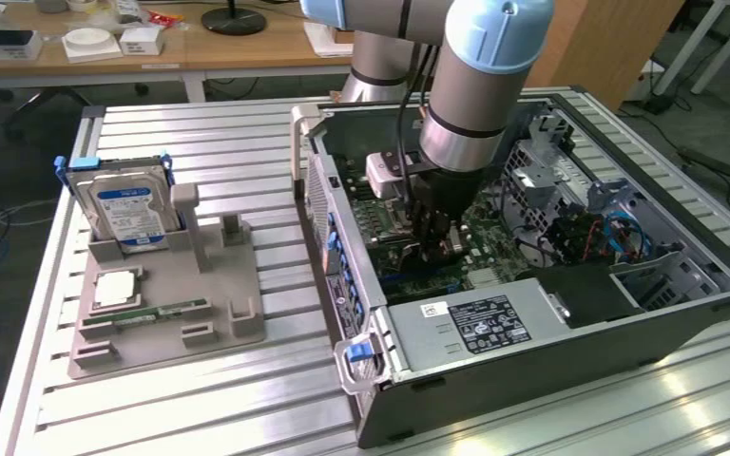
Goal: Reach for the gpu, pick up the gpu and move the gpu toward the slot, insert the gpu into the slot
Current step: 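Insert the gpu into the slot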
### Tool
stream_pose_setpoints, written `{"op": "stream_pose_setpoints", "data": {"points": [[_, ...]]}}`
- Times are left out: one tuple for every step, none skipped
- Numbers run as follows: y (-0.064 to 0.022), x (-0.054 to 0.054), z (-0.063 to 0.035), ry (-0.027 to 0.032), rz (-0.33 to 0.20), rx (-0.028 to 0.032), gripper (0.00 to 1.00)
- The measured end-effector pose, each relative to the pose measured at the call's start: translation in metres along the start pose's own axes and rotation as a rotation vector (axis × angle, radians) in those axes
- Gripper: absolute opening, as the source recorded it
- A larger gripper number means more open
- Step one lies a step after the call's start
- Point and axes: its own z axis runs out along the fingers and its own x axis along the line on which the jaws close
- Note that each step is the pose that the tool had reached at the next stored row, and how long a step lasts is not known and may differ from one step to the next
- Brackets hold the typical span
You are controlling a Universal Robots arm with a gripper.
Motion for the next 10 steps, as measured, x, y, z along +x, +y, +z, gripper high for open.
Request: {"op": "stream_pose_setpoints", "data": {"points": [[0.0000, 0.0000, 0.0000, 0.0000, 0.000, 0.0000, 0.26], [0.0000, 0.0000, 0.0000, 0.0000, 0.000, 0.0000, 0.26], [-0.0004, 0.0000, 0.0000, 0.0000, 0.000, -0.0002, 0.26], [-0.0008, 0.0001, -0.0001, 0.0001, 0.000, -0.0004, 0.26], [-0.0008, 0.0001, 0.0000, 0.0003, 0.000, -0.0002, 0.26], [-0.0008, 0.0000, 0.0002, 0.0001, 0.000, -0.0002, 0.26], [-0.0008, 0.0000, 0.0004, 0.0000, 0.000, -0.0001, 0.26], [-0.0008, 0.0001, 0.0004, 0.0001, 0.000, -0.0001, 0.26], [-0.0008, 0.0001, 0.0005, 0.0000, 0.000, -0.0001, 0.26], [-0.0008, 0.0000, 0.0005, -0.0001, 0.000, -0.0001, 0.26]]}}
